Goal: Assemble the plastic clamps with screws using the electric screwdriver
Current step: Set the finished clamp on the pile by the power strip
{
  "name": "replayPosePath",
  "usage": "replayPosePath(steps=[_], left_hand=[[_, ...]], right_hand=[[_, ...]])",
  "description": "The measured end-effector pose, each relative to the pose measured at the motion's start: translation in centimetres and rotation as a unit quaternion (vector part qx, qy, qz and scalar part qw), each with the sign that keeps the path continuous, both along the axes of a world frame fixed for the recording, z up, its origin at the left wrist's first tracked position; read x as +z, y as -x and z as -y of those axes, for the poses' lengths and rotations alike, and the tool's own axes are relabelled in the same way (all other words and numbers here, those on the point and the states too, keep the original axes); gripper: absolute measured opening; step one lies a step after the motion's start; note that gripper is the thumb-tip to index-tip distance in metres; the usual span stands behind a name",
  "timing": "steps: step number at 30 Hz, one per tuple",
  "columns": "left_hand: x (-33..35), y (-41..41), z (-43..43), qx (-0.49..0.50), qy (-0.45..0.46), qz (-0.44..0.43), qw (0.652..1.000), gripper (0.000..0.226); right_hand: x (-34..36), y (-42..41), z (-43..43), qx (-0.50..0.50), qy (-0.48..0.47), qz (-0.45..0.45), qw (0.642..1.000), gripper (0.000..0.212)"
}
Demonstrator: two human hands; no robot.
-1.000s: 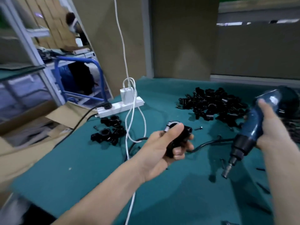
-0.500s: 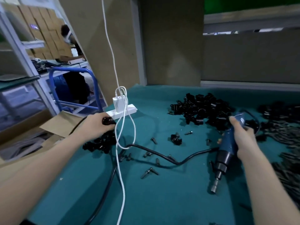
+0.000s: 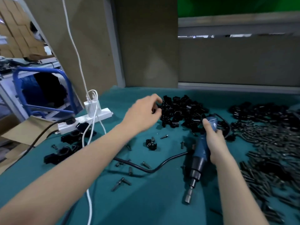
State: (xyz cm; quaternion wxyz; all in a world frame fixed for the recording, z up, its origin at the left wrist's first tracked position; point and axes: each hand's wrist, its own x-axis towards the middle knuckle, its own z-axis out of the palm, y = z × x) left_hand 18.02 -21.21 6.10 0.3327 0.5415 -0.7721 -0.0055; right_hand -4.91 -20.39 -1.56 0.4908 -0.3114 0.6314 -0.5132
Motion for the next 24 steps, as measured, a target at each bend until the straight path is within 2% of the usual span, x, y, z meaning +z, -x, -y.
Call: replayPosePath(steps=[2,3,5,7,8,10,12,13,15,16,17,18,19,21,22,24], left_hand=[[-2.1,3.2,3.2,0.020,-0.164,0.113,0.980,0.044],[-2.9,4.1,4.4,0.021,-0.210,0.149,0.966,0.050],[-4.4,5.2,6.1,0.013,-0.238,0.179,0.954,0.051],[-5.3,5.4,7.2,0.016,-0.230,0.151,0.961,0.040],[-5.4,5.3,7.6,0.019,-0.230,0.121,0.966,0.034],[-5.0,5.4,7.9,0.025,-0.240,0.038,0.970,0.024],[-4.2,5.9,8.0,0.027,-0.264,-0.101,0.959,0.021],[-3.7,6.5,8.0,0.024,-0.294,-0.201,0.934,0.029],[-2.3,8.2,7.5,0.008,-0.399,-0.400,0.825,0.032],[-1.6,9.3,7.0,-0.004,-0.440,-0.451,0.777,0.025],[-1.1,10.7,6.7,-0.020,-0.461,-0.465,0.755,0.018],[-0.6,12.2,6.2,-0.038,-0.460,-0.454,0.762,0.016],[-0.4,13.8,5.9,-0.056,-0.430,-0.405,0.805,0.019],[-0.2,17.5,5.0,-0.092,-0.306,-0.268,0.909,0.022],[-0.4,19.4,4.5,-0.123,-0.249,-0.212,0.937,0.023],[-0.8,22.9,3.5,-0.185,-0.199,-0.102,0.957,0.020]], right_hand=[[0.3,-0.1,-0.3,-0.005,-0.002,0.000,1.000,0.088],[0.5,-0.1,-0.5,-0.003,-0.004,0.003,1.000,0.083],[0.9,0.2,-0.8,0.016,0.009,0.013,1.000,0.067],[1.0,0.3,-1.0,0.033,0.018,-0.001,0.999,0.060],[1.0,0.4,-0.9,0.032,0.013,-0.041,0.999,0.063],[1.3,0.6,-1.0,0.024,-0.019,-0.187,0.982,0.070],[1.6,0.9,-1.0,0.031,-0.060,-0.296,0.953,0.072],[1.8,1.1,-1.0,0.041,-0.074,-0.310,0.947,0.072],[2.1,1.7,-1.2,0.045,-0.085,-0.299,0.949,0.068],[2.2,2.2,-1.2,0.043,-0.084,-0.293,0.952,0.065],[2.4,2.8,-1.4,0.042,-0.080,-0.287,0.954,0.060],[2.6,3.5,-1.5,0.041,-0.073,-0.280,0.956,0.056],[2.9,4.3,-1.8,0.037,-0.062,-0.269,0.961,0.050],[3.4,6.2,-2.5,0.008,-0.025,-0.235,0.972,0.034],[3.7,7.2,-3.1,-0.016,-0.004,-0.216,0.976,0.027],[4.2,9.5,-4.5,-0.078,0.042,-0.162,0.983,0.022]])
